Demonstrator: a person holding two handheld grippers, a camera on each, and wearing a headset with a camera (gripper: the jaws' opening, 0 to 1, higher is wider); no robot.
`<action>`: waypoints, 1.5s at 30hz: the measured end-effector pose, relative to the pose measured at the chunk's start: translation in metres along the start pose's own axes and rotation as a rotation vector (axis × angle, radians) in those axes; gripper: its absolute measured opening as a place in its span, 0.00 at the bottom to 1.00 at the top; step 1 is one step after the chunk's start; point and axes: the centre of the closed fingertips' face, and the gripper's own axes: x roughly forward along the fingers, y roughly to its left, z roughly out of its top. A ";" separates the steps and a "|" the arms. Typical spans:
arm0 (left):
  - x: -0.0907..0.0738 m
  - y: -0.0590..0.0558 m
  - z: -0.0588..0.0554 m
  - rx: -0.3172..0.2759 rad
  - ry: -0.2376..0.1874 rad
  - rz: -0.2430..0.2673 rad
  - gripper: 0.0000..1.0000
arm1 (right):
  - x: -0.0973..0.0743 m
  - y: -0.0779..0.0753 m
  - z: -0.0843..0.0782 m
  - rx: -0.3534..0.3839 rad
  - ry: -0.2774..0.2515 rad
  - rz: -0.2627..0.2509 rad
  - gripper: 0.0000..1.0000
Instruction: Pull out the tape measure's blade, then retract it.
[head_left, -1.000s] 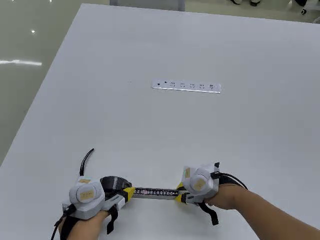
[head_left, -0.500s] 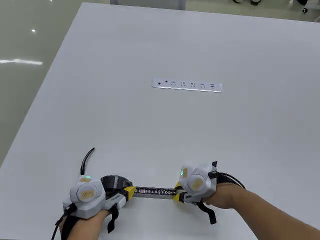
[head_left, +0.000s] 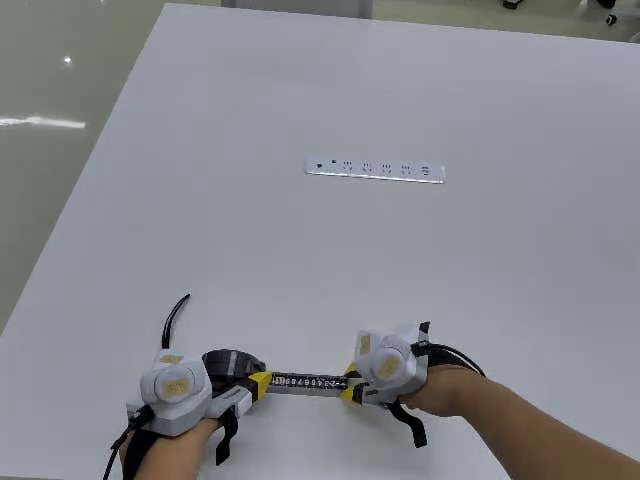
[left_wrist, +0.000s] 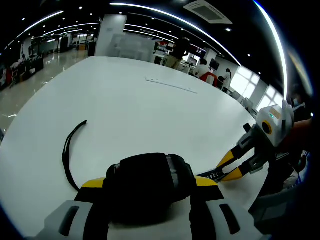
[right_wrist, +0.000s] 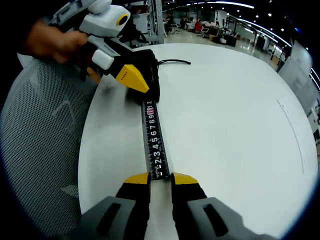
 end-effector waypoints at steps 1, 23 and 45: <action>0.000 0.000 0.000 0.000 0.000 0.000 0.62 | 0.001 0.000 0.000 -0.001 -0.001 0.001 0.15; 0.000 0.001 0.000 -0.006 0.002 -0.002 0.62 | 0.007 0.001 0.010 0.008 -0.020 0.000 0.15; 0.000 0.001 0.000 0.001 0.003 -0.003 0.62 | 0.013 0.004 0.020 -0.016 -0.041 0.014 0.14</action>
